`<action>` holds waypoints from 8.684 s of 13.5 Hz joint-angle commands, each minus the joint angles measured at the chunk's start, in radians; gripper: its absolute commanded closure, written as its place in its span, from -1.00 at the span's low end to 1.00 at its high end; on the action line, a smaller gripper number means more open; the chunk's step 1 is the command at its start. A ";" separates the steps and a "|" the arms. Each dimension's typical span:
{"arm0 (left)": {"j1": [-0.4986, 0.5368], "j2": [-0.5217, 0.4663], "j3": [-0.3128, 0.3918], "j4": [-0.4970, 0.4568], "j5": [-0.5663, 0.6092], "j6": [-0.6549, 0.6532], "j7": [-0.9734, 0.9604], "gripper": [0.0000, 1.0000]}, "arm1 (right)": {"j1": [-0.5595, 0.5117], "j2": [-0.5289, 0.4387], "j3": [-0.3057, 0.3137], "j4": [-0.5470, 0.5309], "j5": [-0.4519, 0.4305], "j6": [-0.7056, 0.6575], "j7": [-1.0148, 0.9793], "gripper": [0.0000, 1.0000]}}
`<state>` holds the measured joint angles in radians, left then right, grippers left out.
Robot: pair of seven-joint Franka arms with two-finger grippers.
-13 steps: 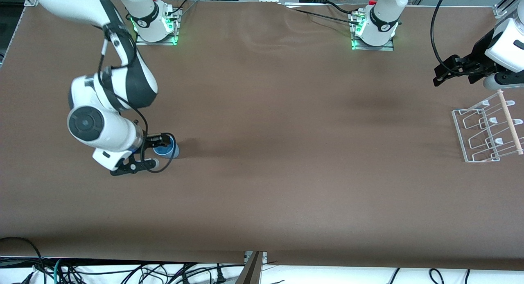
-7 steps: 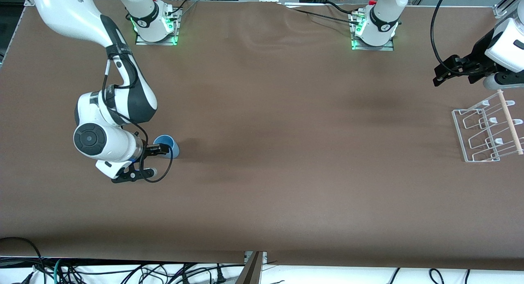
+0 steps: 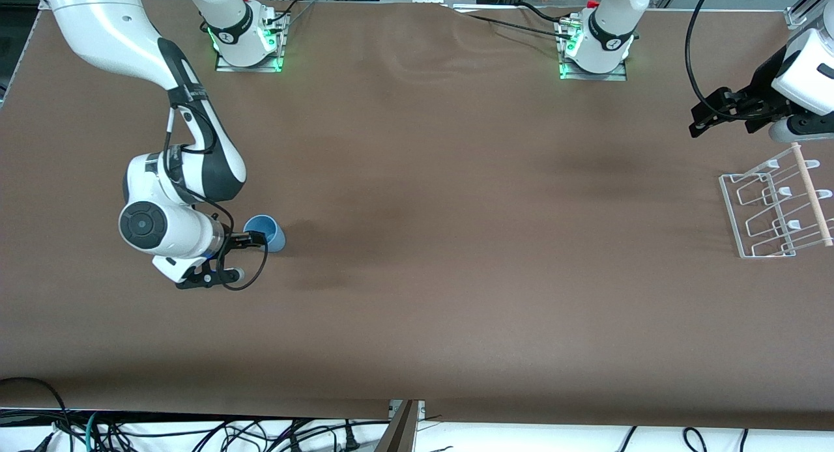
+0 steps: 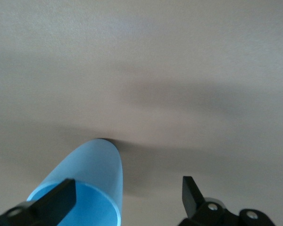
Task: Transfer cup to left arm and place on rack
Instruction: 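Close the right gripper on the blue cup's rim, then lift the blue cup and carry it toward the table's middle, then hold the cup with the right gripper while the left gripper reaches it, then close the left gripper on the blue cup's rim, then open the right gripper while the left gripper pulls the cup away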
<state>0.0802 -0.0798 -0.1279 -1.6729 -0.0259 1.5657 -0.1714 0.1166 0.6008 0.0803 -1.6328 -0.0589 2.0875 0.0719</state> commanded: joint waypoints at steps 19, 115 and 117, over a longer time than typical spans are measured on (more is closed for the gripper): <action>-0.002 0.014 -0.006 0.039 -0.011 -0.018 -0.010 -1.00 | -0.014 -0.055 0.013 -0.085 0.056 -0.054 -0.017 -0.99; -0.179 0.270 -0.082 0.069 -0.014 0.255 1.228 1.00 | 0.341 0.142 0.230 0.507 1.081 0.097 0.474 -1.00; -0.096 0.198 -0.082 -0.019 -0.014 0.249 1.222 1.00 | 0.286 0.136 0.231 0.507 1.030 0.019 0.474 -1.00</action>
<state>-0.0839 0.2203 -0.2042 -1.5775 -0.0415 1.8175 1.0335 0.4571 0.7426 0.3036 -1.1380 1.0068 2.1868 0.5518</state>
